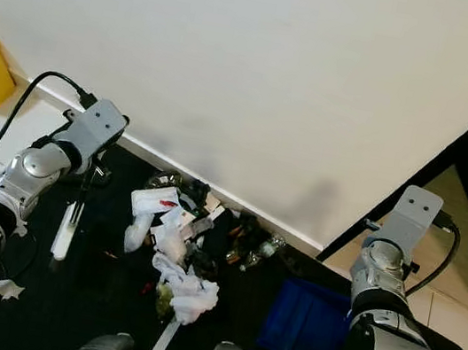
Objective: Sweep floor
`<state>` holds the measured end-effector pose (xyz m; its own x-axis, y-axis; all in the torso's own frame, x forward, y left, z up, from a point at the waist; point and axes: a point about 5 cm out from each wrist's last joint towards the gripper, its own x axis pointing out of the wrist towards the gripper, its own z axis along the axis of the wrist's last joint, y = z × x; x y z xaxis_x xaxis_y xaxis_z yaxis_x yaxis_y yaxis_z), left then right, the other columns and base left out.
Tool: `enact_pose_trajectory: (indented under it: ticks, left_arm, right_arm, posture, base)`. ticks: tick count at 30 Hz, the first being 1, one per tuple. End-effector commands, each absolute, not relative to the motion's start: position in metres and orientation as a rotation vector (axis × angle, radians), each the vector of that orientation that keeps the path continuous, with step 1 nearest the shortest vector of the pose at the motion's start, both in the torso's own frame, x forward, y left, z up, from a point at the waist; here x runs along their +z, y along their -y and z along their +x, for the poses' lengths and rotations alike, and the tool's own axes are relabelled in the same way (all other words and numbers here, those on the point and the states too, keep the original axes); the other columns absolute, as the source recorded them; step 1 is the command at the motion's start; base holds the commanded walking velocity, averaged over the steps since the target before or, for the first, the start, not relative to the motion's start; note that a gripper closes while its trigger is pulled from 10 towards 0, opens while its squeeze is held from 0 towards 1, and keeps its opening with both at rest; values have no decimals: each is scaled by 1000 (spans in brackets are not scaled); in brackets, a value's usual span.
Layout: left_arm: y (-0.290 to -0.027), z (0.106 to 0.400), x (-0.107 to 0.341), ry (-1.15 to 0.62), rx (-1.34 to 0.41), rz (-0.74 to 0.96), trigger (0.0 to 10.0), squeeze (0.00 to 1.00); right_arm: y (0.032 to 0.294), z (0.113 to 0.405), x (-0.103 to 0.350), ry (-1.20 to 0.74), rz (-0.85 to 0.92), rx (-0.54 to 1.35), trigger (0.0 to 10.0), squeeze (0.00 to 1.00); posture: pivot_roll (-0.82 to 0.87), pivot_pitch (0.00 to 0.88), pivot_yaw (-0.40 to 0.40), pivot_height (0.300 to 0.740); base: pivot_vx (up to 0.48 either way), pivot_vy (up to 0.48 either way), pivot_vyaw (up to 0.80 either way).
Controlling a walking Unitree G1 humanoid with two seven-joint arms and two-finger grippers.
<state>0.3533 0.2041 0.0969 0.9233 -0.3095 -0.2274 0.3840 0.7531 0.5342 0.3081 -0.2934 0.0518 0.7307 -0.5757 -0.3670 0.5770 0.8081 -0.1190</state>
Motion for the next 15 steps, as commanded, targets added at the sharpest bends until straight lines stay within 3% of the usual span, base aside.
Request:
enact_pose_trajectory:
  ticks: [1, 5, 15]
  left_arm:
    - [-194, 357, 105, -58, -407, 609, 10000, 0]
    - [-190, 358, 107, -36, -425, 608, 10000, 0]
    - [-168, 365, 119, 30, -498, 618, 10000, 0]
  right_arm:
    - [276, 321, 59, -331, 154, -601, 10000, 0]
    - [274, 323, 61, -316, 171, -597, 10000, 0]
    - [270, 325, 59, -311, 415, -651, 10000, 0]
  posture:
    - [-11, 86, 6, 740]
    - [-13, 89, 8, 740]
    - [-37, 105, 31, 740]
  base:
    - [0, 0, 0]
    - [0, 0, 0]
    - [0, 0, 0]
